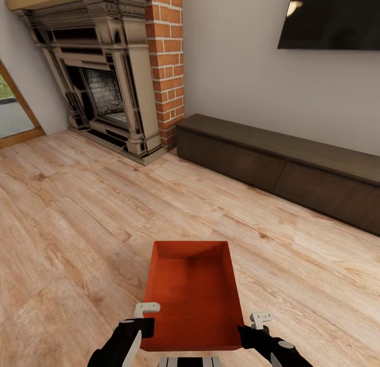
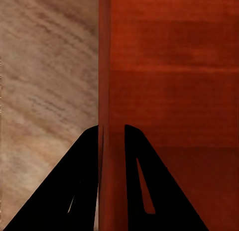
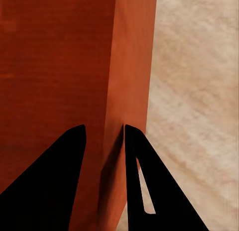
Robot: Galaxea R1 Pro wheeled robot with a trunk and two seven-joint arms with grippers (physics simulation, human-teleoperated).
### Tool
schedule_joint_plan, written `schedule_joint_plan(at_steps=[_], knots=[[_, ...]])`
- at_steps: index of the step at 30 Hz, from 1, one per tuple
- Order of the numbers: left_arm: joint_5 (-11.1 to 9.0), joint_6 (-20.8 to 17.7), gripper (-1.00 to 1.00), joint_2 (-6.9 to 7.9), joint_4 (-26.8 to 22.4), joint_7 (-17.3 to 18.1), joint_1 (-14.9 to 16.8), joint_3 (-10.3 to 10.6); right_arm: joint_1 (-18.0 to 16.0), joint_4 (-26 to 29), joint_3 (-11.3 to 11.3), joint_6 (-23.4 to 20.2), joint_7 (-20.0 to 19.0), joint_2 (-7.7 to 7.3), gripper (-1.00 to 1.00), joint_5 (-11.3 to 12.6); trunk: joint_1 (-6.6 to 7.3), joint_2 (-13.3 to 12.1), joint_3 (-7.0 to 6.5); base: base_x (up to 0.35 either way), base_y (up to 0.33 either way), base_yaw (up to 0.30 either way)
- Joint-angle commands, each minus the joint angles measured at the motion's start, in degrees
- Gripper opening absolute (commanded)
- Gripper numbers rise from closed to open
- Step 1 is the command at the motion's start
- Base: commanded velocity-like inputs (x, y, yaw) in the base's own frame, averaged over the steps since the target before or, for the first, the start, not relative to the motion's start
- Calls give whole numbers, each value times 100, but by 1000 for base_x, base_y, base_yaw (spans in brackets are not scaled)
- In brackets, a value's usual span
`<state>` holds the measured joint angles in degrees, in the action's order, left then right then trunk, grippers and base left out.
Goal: Move the two storage containers from the living room to the garage. In the garage, place one container on the floor and stack the other container on top of it (either order is fine).
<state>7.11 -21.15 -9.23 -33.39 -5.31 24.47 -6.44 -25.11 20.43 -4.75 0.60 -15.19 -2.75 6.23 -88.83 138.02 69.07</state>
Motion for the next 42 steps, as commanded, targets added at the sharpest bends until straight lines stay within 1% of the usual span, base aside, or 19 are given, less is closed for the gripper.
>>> schedule_joint_plan(at_steps=[1, 42], knots=[[61, -25, -100, -9, -10, -39, -1, -15, -3, -4, -44, 5, -1, -6, -100, 54, 24, -40, -14, 0, 0, 0], [80, -18, -100, 0, -10, -76, 0, -15, -3, -4, -35, 2, -12, -6, -100, 54, 924, -1684, -750, 0, 0, 0]])
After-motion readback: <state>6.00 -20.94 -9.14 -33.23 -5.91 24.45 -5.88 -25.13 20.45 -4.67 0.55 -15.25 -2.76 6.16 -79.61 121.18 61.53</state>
